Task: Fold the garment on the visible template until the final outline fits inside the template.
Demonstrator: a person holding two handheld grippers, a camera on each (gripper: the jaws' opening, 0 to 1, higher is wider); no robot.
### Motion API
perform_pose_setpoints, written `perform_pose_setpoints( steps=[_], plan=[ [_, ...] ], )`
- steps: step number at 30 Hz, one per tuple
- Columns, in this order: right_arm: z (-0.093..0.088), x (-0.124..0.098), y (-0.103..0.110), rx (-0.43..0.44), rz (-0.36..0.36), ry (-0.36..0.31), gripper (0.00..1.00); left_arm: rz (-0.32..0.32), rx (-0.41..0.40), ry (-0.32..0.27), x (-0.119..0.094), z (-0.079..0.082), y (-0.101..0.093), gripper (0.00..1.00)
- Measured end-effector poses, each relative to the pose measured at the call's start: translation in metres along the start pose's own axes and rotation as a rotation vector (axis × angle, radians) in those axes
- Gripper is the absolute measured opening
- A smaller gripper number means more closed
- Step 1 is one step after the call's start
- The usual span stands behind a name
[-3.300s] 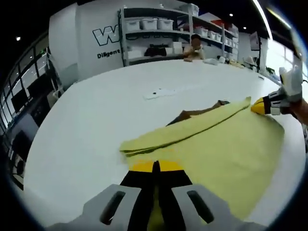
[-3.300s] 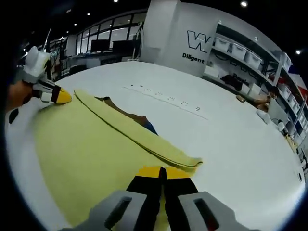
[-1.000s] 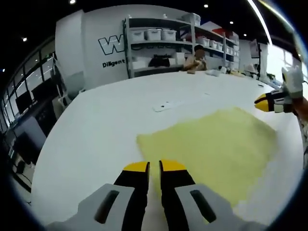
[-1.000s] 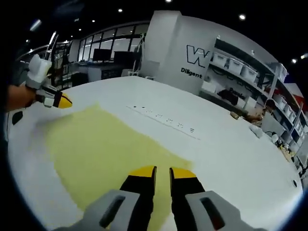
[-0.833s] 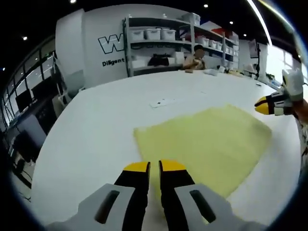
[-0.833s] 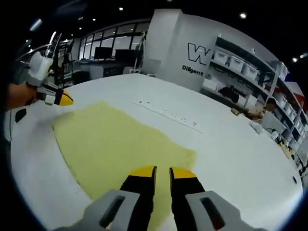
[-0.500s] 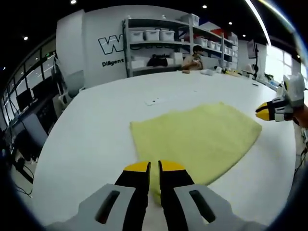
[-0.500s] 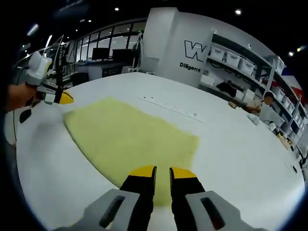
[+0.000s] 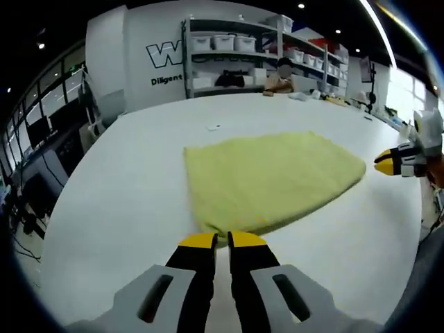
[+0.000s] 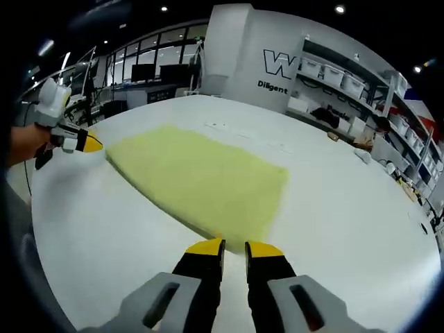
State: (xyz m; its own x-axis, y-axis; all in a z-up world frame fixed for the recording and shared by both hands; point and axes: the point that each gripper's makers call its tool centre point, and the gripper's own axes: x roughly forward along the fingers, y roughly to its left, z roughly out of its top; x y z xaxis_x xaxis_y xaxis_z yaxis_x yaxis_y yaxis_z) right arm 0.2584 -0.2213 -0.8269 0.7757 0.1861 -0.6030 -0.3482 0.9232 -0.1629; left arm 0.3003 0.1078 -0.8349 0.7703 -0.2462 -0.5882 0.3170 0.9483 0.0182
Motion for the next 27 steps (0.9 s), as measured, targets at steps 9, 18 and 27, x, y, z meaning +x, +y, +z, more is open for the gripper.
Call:
perform_pose_setpoints(
  steps=[9,18,27],
  plan=[
    [-0.009,0.002,-0.011,0.031,-0.023,0.020,0.08,0.008,-0.043,0.024,0.010,-0.004,0.012,0.07],
    [-0.014,0.004,-0.016,0.029,-0.029,0.039,0.07,-0.024,-0.016,0.046,0.021,-0.008,0.005,0.09],
    [-0.019,0.007,-0.024,0.054,-0.025,0.045,0.09,-0.042,0.028,0.042,0.024,-0.003,0.002,0.02]
  ],
)
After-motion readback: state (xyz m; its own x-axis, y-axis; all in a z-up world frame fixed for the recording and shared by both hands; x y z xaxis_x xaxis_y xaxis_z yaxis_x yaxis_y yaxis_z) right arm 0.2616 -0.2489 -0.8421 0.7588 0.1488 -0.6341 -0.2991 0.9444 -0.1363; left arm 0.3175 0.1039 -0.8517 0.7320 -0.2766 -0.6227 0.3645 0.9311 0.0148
